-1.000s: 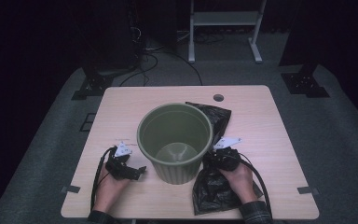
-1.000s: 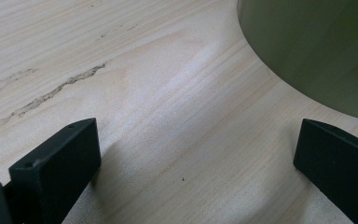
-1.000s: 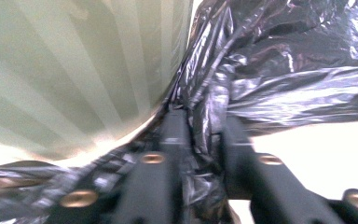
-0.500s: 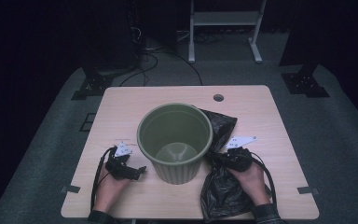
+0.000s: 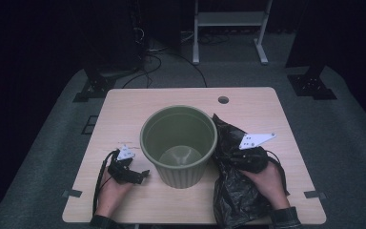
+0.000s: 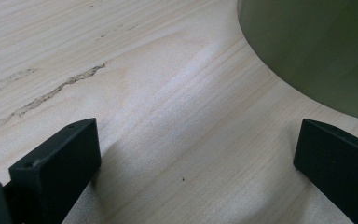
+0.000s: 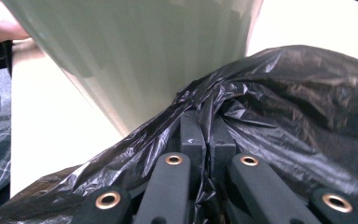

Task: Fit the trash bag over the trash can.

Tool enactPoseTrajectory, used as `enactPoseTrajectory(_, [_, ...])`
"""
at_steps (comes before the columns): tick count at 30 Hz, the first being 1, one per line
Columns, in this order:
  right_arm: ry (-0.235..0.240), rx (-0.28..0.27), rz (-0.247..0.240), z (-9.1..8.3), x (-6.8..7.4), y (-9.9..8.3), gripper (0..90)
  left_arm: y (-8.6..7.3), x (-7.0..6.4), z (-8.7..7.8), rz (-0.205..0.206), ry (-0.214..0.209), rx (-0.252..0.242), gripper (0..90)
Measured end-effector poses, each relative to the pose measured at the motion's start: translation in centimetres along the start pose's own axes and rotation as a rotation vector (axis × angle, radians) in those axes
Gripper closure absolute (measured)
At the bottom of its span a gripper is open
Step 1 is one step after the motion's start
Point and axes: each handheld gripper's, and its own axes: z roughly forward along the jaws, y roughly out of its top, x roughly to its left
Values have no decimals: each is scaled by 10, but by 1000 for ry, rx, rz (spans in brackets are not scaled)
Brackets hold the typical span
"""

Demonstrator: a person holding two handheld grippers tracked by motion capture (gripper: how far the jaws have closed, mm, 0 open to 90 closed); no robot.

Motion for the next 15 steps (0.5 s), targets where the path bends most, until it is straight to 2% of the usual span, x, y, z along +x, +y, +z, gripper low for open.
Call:
enactPoseTrajectory(4, [24,-17,-22,-7,4,7,883,0,0,0,0,0,0,0])
enactPoseTrajectory(7, [60,-38,-57,-18,11,18,883,0,0,0,0,0,0,0])
enactPoseTrajectory(12, [77,-43,-103,-29,19,30,883,0,0,0,0,0,1,0])
enactPoseTrajectory(14, [100,-53,-126,-37,23,37,883,0,0,0,0,0,0,0])
enactPoseTrajectory(15, [128,-70,-144,-44,26,44,883,0,0,0,0,0,0,0])
